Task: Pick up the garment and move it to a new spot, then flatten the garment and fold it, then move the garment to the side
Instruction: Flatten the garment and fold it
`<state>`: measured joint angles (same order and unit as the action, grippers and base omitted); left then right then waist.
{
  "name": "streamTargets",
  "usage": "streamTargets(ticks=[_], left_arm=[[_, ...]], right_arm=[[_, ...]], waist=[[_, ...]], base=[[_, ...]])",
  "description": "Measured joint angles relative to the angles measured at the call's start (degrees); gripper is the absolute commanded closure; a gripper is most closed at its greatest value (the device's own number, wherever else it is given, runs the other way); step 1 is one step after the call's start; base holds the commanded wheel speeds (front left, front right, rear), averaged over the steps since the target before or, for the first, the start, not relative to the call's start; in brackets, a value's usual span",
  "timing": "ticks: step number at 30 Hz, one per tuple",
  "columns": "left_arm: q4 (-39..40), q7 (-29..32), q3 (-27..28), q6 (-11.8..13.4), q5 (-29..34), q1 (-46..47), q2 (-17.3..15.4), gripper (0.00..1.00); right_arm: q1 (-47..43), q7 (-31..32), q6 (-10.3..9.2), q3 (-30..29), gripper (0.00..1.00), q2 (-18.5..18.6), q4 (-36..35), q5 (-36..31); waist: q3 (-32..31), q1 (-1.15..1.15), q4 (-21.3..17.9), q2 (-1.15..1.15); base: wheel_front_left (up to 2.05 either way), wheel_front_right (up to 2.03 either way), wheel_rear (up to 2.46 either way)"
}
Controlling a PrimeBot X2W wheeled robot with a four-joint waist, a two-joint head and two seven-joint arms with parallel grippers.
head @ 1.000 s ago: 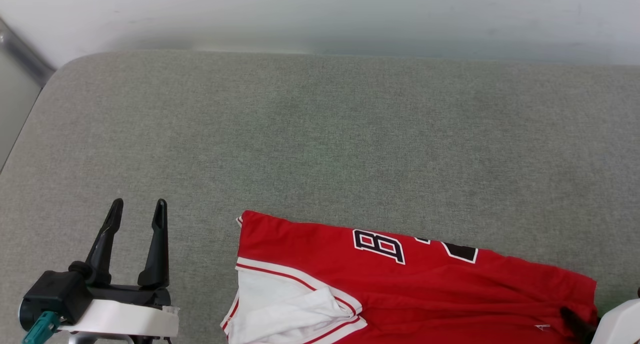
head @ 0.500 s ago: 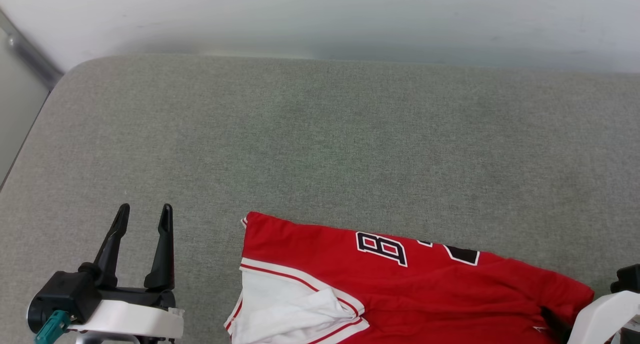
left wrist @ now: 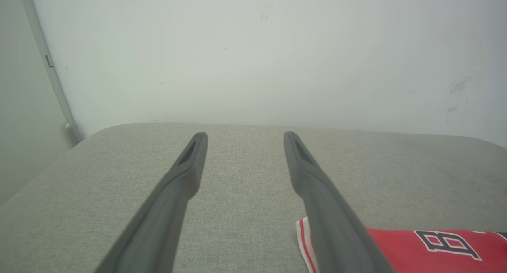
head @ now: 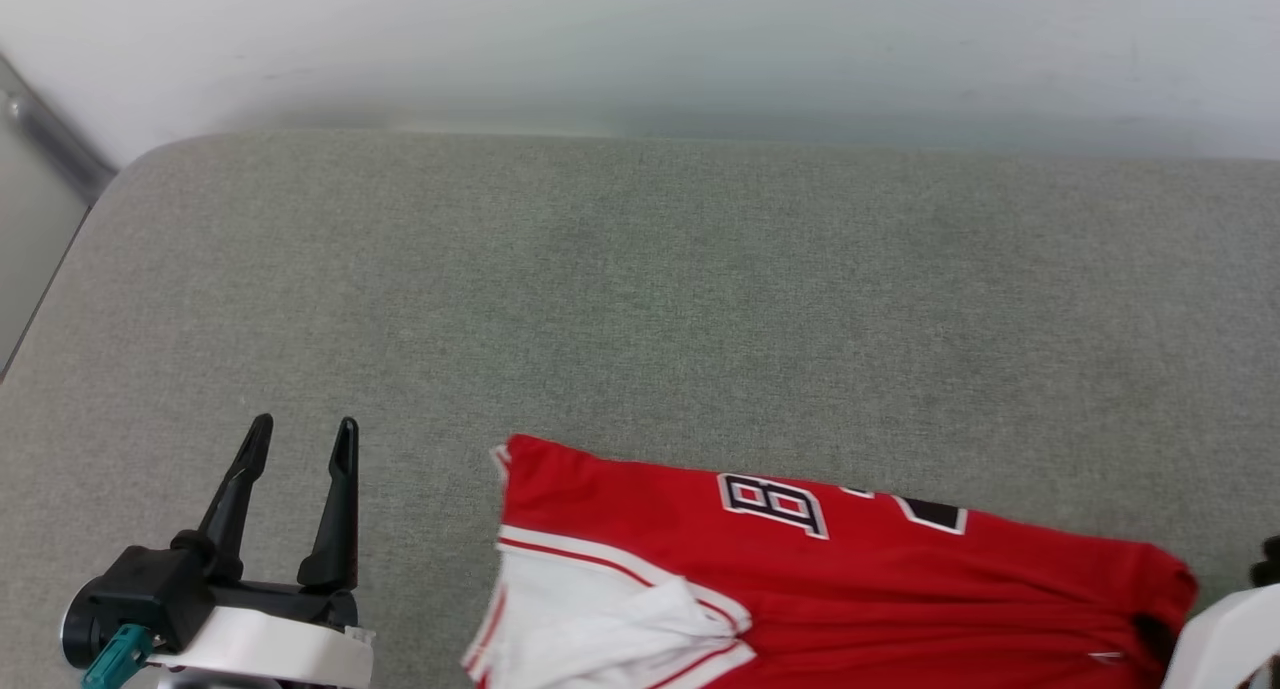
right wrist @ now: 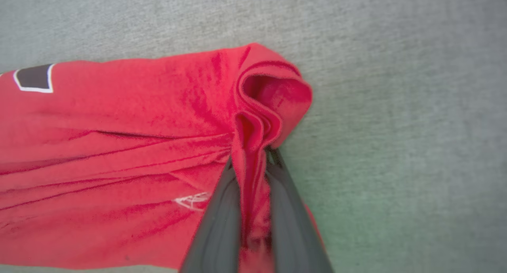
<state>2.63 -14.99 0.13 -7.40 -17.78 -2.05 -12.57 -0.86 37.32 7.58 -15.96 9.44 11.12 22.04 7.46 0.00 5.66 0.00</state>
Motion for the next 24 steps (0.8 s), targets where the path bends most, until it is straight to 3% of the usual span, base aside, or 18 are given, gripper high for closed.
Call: streamTargets(ticks=[10, 17, 24], left_arm=[[-0.2, 0.0, -0.8, 0.0, 0.0, -0.7, -0.1, 0.00], [-0.4, 0.0, -1.2, 0.0, 0.0, -1.9, 0.3, 0.00], [-0.8, 0.0, -1.9, 0.0, -0.1, -2.5, 1.0, 0.00]], right_arm=[[2.1, -1.7, -0.05, -5.9, 1.00, 3.2, 1.6, -4.5], [-0.8, 1.6, -0.07, -0.5, 1.00, 2.7, -4.6, -2.4], [-5.3, 7.6, -0.08, 6.0, 1.00, -0.6, -15.3, 1.3]], waist=[[-1.5, 0.00, -0.9, 0.00], [-3.7, 0.00, -1.2, 0.00], [-5.7, 0.00, -1.0, 0.00]], base=[[0.00, 0.00, 0.00], [0.00, 0.00, 0.00], [0.00, 0.00, 0.00]])
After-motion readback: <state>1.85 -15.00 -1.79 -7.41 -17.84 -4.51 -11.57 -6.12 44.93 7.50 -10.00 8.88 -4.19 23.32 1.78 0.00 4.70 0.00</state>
